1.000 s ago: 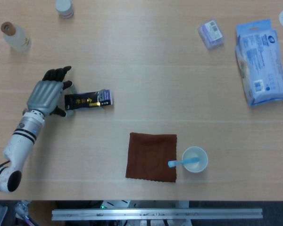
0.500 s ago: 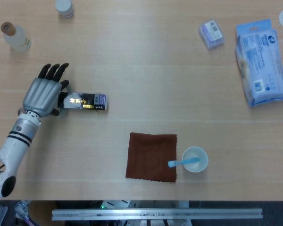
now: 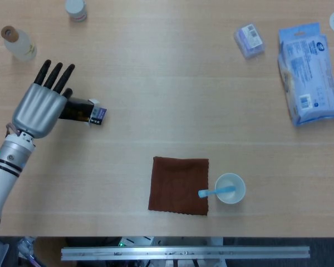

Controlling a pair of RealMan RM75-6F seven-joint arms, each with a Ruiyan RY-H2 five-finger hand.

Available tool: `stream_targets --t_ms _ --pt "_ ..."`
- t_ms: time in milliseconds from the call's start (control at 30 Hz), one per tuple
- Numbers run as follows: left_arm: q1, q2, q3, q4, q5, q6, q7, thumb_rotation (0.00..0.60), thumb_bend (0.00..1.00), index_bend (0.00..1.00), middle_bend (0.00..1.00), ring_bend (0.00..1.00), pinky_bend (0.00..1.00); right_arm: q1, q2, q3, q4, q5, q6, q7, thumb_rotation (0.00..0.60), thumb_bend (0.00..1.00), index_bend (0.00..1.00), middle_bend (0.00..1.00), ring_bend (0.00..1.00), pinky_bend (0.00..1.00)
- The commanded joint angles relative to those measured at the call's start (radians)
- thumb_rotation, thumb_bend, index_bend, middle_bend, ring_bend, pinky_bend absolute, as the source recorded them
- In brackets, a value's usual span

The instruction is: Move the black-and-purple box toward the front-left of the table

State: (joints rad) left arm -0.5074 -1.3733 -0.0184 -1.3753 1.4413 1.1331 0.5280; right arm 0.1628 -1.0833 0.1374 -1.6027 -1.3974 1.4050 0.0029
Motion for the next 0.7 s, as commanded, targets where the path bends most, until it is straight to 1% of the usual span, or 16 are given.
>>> stream_targets --t_ms 33,200,333,467,533,600,667,700 --pt "-0.001 0.068 -0.005 -0.064 0.046 0.066 0.168 0.6 0.17 0.46 0.0 0.0 0.0 0.0 0.001 0.0 -0.001 -0.001 0.0 -0.001 0.6 0.01 0.4 0.18 0.22 0.35" --pt "-0.012 0.126 -0.002 -0.113 0.088 0.082 0.298 0.6 0.17 0.46 0.0 0.0 0.0 -0.001 0.002 0.0 -0.005 -0.004 0.006 -0.002 0.6 0.01 0.4 0.18 0.22 0.35" --pt "-0.015 0.154 0.006 -0.136 0.104 0.073 0.352 0.6 0.17 0.46 0.0 0.0 0.0 -0.003 0.003 -0.002 -0.006 -0.004 0.007 -0.003 0.6 0.01 0.4 0.18 0.22 0.35" --pt "-0.01 0.161 0.01 -0.128 0.106 0.07 0.38 0.6 0.17 0.46 0.0 0.0 0.0 -0.004 0.004 -0.002 -0.005 -0.003 0.007 -0.002 0.6 0.01 0.4 0.18 0.22 0.35" --pt "-0.005 0.158 0.008 -0.12 0.096 0.07 0.373 0.6 0.17 0.46 0.0 0.0 0.0 -0.005 0.005 -0.001 -0.005 -0.003 0.008 -0.001 0.6 0.01 0.4 0.18 0.22 0.35" --pt "0.004 0.157 0.006 -0.121 0.073 0.063 0.339 0.6 0.17 0.46 0.0 0.0 0.0 -0.005 0.005 -0.001 -0.005 -0.004 0.009 0.0 0.6 0.01 0.4 0.18 0.22 0.35" --pt "0.015 0.156 0.001 -0.139 0.034 0.049 0.282 0.6 0.17 0.46 0.0 0.0 0.0 -0.005 0.004 -0.002 -0.005 -0.003 0.009 -0.001 0.6 0.01 0.4 0.18 0.22 0.35" --pt "0.023 0.157 -0.001 -0.157 0.003 0.035 0.233 0.6 0.17 0.46 0.0 0.0 0.0 -0.005 0.004 -0.002 -0.005 -0.004 0.009 -0.001 0.6 0.01 0.4 0.18 0.22 0.35"
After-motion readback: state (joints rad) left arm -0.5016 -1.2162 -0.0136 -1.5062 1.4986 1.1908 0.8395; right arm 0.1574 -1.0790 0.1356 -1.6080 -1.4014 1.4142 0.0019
